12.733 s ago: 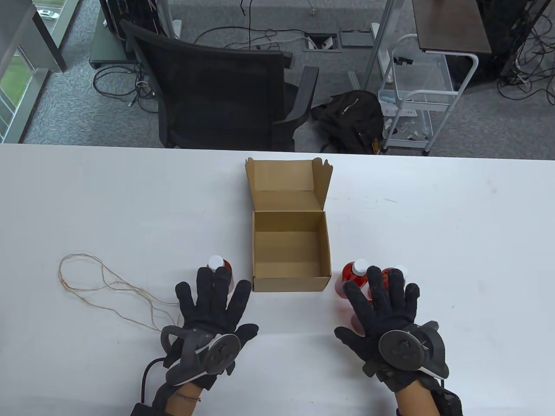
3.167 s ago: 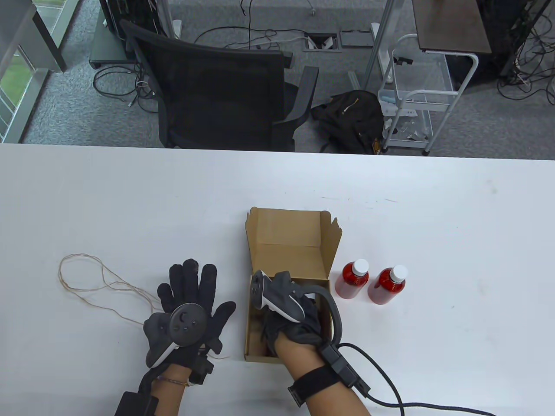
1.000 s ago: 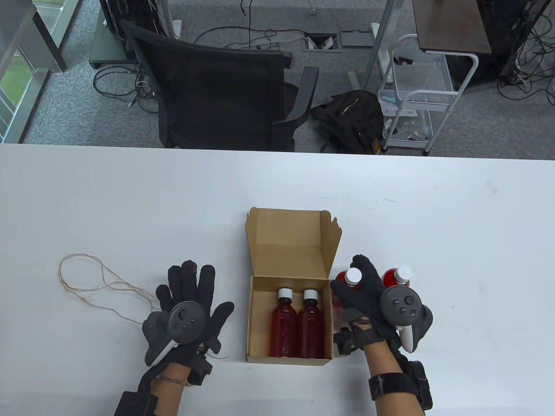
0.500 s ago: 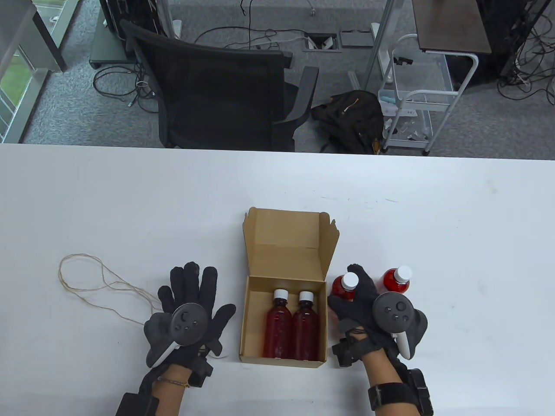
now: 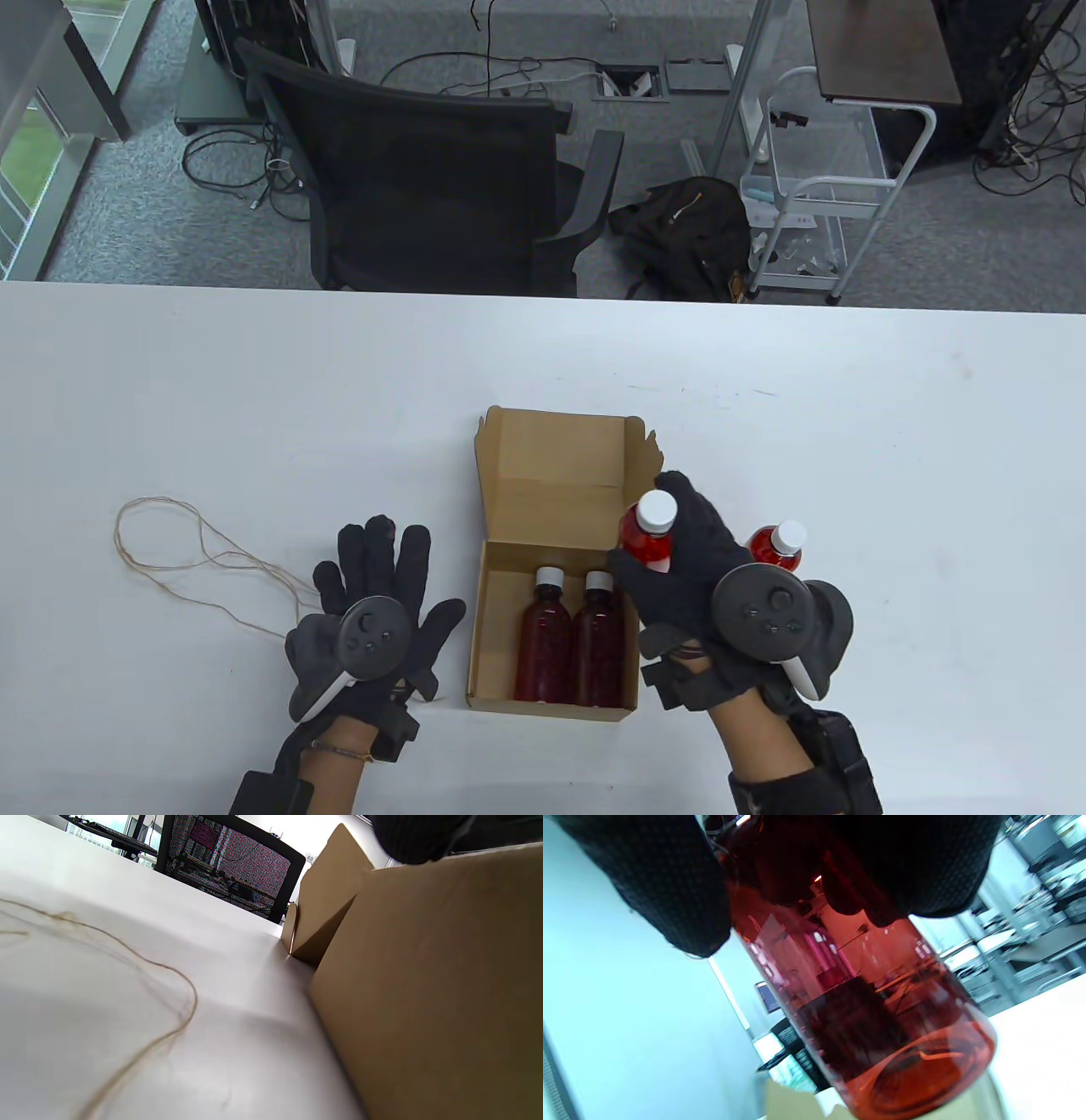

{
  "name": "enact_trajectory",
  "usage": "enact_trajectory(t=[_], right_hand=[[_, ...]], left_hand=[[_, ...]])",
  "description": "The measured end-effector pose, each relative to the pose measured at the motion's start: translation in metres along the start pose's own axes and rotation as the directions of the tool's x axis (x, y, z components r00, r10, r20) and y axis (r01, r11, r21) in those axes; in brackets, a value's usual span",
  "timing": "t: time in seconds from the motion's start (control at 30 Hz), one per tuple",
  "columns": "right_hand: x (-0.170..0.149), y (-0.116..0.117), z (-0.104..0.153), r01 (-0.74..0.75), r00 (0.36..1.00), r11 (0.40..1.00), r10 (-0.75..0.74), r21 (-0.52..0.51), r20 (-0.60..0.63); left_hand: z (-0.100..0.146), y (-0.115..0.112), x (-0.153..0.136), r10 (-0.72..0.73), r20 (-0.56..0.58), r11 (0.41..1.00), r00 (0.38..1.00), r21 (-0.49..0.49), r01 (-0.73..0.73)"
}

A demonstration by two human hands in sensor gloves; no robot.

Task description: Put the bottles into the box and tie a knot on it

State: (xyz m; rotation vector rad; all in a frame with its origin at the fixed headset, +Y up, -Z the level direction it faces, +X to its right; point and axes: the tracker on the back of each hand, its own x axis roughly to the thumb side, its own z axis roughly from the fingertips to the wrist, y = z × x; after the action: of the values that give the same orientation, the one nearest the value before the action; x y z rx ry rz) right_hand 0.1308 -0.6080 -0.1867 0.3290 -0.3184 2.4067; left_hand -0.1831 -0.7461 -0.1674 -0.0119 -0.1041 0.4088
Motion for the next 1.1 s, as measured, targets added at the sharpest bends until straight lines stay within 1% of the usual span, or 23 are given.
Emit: enact_trajectory(t=[0.07, 0.13, 0.17, 0.2, 0.27, 0.37, 0.5, 0.53, 0.63, 0.77, 0.9, 0.97, 1.0, 1.1], right_hand=[[0.015, 0.016, -0.004, 0.054, 0.999, 0.994, -0.053, 0.097, -0.007], [0.022, 0.036, -0.007, 0.095, 0.994, 0.976, -0.083, 0.196, -0.069], [0.022, 0.045, -0.008, 0.112, 0.992, 0.967, -0.093, 0.23, -0.091], [0.022, 0.06, -0.01, 0.143, 0.984, 0.949, -0.106, 0.28, -0.144], [0.02, 0.084, -0.012, 0.156, 0.975, 0.921, -0.084, 0.358, -0.207], [0.013, 0.112, -0.014, 0.119, 0.967, 0.892, -0.005, 0.436, -0.254], [0.003, 0.133, -0.014, 0.07, 0.958, 0.879, 0.072, 0.471, -0.278], [0.0, 0.137, -0.014, 0.049, 0.96, 0.878, 0.09, 0.476, -0.266], [0.002, 0.139, -0.014, 0.001, 0.962, 0.877, 0.13, 0.48, -0.24], [0.006, 0.142, -0.012, -0.092, 0.955, 0.855, 0.22, 0.51, -0.198], [0.005, 0.144, -0.01, -0.133, 0.943, 0.844, 0.269, 0.519, -0.195], [0.004, 0.139, -0.009, -0.141, 0.944, 0.855, 0.267, 0.498, -0.192], [0.004, 0.135, -0.009, -0.132, 0.948, 0.87, 0.25, 0.474, -0.195], [0.005, 0.115, -0.011, -0.126, 0.954, 0.895, 0.228, 0.429, -0.195]], left_hand=[[0.0, 0.0, 0.0, 0.002, -0.001, 1.0, 1.0, 0.0, -0.002], [0.0, 0.0, -0.001, -0.003, -0.001, 1.0, 1.0, 0.002, 0.003], [0.0, 0.001, -0.001, -0.004, -0.001, 1.0, 1.0, 0.003, 0.004], [0.0, 0.001, -0.001, 0.002, 0.0, 1.0, 1.0, 0.004, -0.002], [0.001, 0.002, -0.001, 0.008, -0.001, 1.0, 1.0, 0.006, -0.008], [0.0, 0.002, -0.002, 0.004, -0.001, 1.0, 1.0, 0.006, -0.004], [-0.001, 0.003, -0.003, 0.009, -0.005, 1.0, 1.0, 0.008, -0.009], [-0.001, 0.003, -0.004, 0.012, -0.006, 1.0, 1.0, 0.007, -0.012], [-0.002, 0.003, -0.004, 0.011, -0.004, 1.0, 1.0, 0.013, -0.011], [-0.003, 0.003, -0.004, 0.013, -0.001, 1.0, 1.0, 0.012, -0.013], [-0.003, 0.003, -0.004, 0.008, 0.002, 1.0, 1.0, 0.013, -0.008], [-0.003, 0.003, -0.004, 0.006, 0.002, 1.0, 1.0, 0.017, -0.006], [-0.002, 0.003, -0.004, 0.006, 0.003, 1.0, 1.0, 0.02, -0.006], [-0.002, 0.003, -0.004, 0.003, 0.004, 1.0, 1.0, 0.022, -0.003]])
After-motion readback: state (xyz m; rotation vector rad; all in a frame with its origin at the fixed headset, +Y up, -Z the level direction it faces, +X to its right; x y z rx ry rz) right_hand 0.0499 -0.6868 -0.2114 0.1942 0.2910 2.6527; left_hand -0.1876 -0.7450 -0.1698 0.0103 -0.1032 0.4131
